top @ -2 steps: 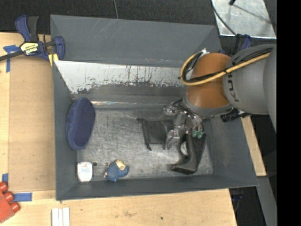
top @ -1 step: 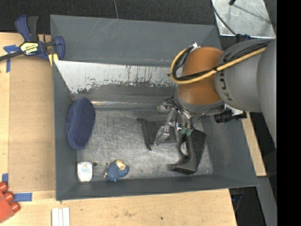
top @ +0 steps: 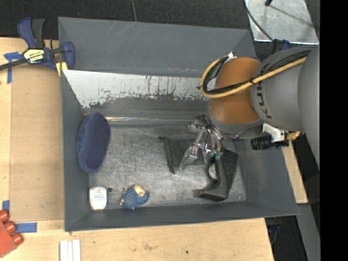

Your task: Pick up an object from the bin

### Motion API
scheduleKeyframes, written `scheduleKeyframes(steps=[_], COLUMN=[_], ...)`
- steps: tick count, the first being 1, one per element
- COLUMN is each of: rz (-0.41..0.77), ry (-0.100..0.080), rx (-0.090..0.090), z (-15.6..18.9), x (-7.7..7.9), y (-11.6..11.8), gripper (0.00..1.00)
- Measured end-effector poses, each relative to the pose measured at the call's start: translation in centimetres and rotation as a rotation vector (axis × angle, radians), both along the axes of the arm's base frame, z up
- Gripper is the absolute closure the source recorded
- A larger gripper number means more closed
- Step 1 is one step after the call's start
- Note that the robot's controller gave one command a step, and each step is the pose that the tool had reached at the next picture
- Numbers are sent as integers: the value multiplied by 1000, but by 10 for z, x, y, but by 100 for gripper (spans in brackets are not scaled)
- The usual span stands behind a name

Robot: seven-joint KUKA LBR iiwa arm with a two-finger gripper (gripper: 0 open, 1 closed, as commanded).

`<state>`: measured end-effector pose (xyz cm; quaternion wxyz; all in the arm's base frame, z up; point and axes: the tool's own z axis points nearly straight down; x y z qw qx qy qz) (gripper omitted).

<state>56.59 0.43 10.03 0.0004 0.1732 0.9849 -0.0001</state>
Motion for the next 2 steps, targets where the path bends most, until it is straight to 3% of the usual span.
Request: scheduleKeyframes(steps=[1, 2], rz=[-101, -96], ry=[-3, -2], rx=[2, 1], z=[-27, -25], x=[-3, -2], y=[-7, -6], gripper=[0, 0])
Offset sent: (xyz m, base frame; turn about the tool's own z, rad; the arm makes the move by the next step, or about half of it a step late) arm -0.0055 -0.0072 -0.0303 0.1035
